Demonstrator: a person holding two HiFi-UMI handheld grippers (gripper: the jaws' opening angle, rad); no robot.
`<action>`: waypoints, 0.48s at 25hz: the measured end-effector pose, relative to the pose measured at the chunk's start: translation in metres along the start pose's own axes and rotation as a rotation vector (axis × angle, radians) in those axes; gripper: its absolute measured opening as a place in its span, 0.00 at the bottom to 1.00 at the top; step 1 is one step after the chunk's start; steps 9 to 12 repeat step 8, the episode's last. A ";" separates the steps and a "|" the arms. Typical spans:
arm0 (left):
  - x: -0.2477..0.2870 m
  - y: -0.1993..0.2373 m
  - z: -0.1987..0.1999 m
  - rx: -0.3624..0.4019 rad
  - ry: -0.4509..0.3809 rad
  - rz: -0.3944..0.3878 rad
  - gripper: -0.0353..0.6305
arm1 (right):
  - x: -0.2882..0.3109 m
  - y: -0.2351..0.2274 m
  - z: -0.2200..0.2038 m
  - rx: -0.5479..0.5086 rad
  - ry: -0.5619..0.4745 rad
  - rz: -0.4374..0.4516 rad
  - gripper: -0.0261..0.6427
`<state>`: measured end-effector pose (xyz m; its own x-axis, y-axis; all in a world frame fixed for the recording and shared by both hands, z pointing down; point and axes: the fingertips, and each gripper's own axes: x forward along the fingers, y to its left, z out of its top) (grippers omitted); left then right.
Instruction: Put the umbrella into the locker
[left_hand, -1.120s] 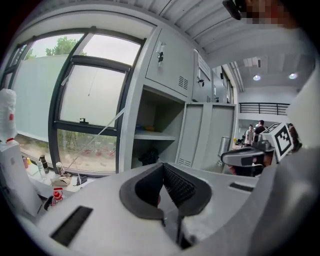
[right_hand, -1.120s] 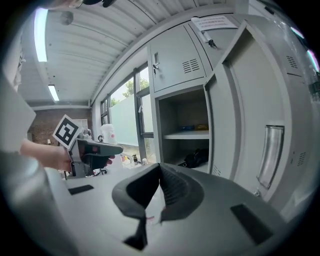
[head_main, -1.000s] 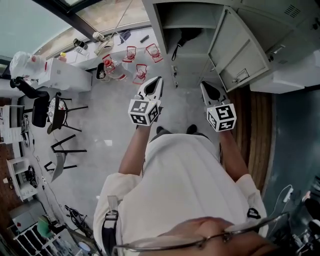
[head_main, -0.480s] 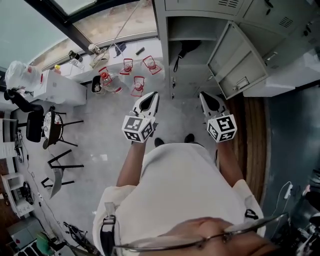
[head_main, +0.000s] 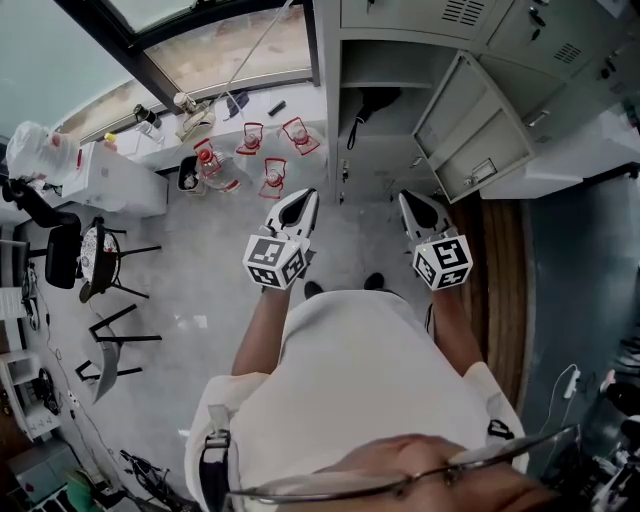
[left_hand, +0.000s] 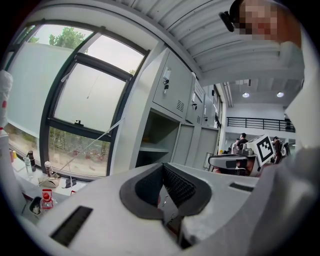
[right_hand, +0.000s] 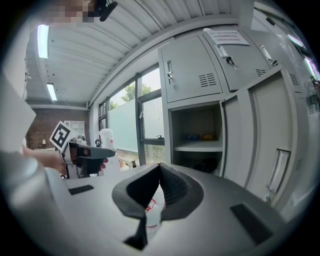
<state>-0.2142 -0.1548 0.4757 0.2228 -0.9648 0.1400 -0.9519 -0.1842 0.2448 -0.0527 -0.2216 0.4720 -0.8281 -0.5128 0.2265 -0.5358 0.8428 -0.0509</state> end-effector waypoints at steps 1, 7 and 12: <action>0.000 0.001 0.000 0.001 -0.001 0.001 0.06 | 0.001 0.000 -0.001 0.000 0.000 0.000 0.05; 0.003 0.004 -0.001 0.003 -0.003 0.003 0.06 | 0.003 -0.002 -0.003 -0.002 -0.001 0.003 0.05; 0.003 0.006 -0.001 0.003 -0.003 0.004 0.06 | 0.004 -0.001 -0.003 -0.003 -0.001 0.004 0.05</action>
